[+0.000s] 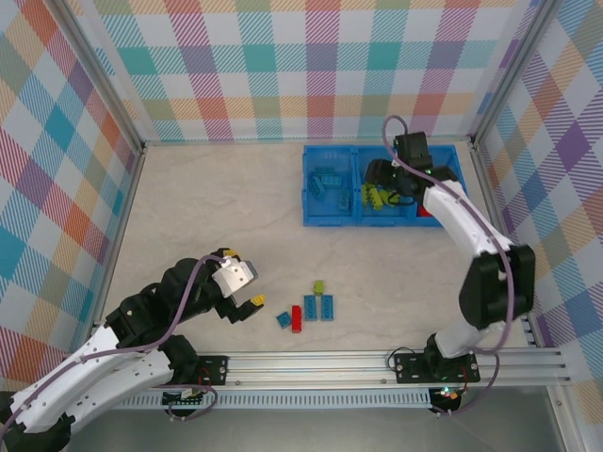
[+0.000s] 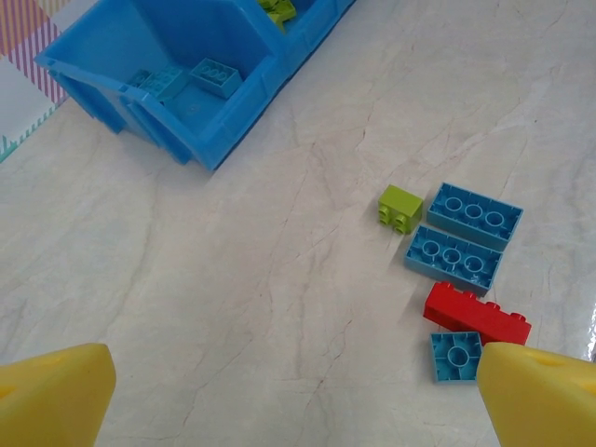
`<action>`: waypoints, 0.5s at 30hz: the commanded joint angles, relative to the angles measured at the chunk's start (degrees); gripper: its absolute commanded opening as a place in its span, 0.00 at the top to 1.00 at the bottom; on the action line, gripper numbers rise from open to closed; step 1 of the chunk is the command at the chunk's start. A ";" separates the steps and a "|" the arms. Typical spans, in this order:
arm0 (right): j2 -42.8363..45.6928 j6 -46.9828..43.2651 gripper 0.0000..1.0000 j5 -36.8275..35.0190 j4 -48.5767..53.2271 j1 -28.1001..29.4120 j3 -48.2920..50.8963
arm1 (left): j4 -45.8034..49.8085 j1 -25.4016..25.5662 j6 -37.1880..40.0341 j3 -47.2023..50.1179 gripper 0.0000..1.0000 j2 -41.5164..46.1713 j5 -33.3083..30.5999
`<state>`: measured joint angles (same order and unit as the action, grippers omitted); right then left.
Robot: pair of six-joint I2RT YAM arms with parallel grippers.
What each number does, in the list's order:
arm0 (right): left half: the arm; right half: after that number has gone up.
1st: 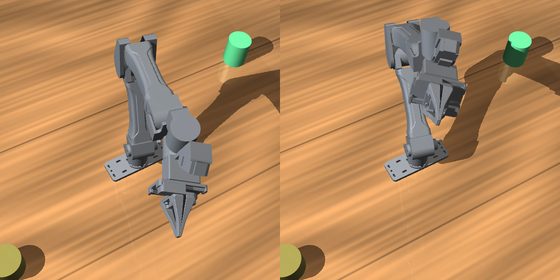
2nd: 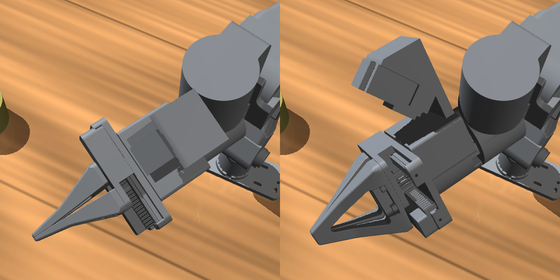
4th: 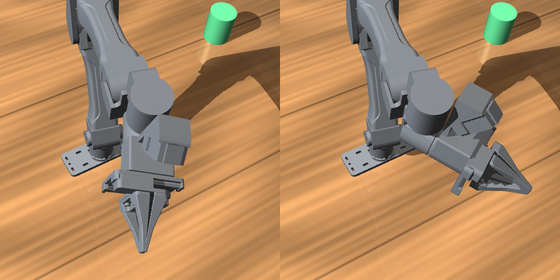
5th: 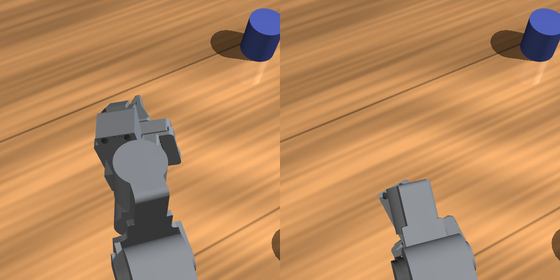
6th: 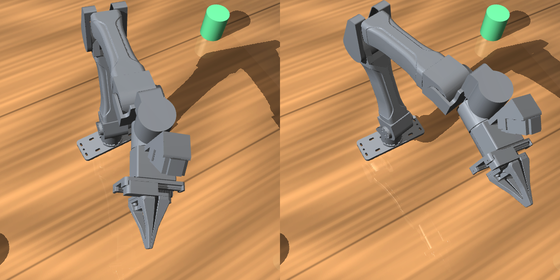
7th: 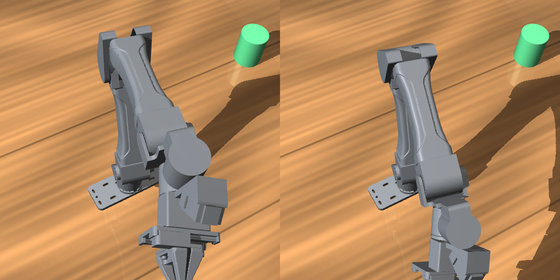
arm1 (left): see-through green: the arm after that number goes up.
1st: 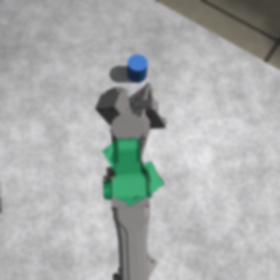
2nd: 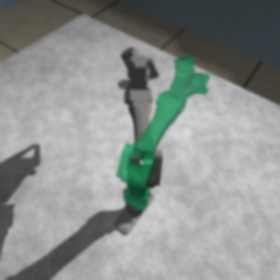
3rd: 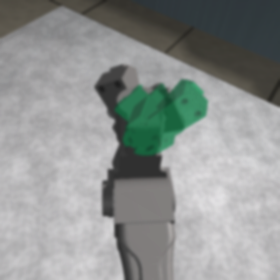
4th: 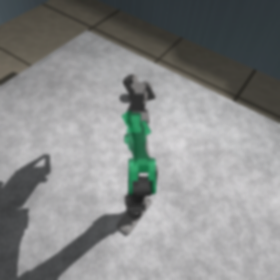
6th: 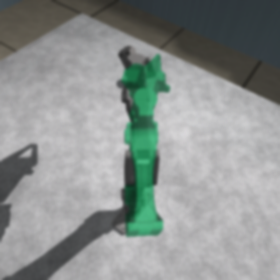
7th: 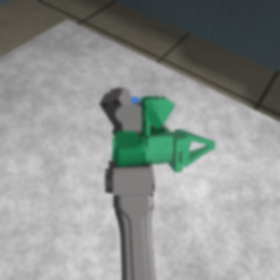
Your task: Sort the legos into containers by color
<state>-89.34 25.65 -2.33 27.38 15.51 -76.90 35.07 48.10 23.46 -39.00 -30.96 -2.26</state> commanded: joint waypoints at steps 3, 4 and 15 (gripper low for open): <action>11.53 -0.16 0.33 6.64 1.79 6.32 12.05 | -0.55 -1.13 1.01 1.22 0.00 -1.78 -0.17; 13.22 0.42 0.33 6.70 2.29 7.69 14.01 | -0.53 -1.03 0.97 1.28 0.00 -2.20 0.23; 21.75 13.29 0.32 10.03 4.36 19.21 28.08 | -4.80 -1.68 -8.23 -1.33 0.00 -7.33 0.66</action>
<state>-70.04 34.79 6.79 31.53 34.46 -50.28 33.82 47.31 21.96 -37.82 -36.73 -2.02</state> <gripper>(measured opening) 0.681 0.998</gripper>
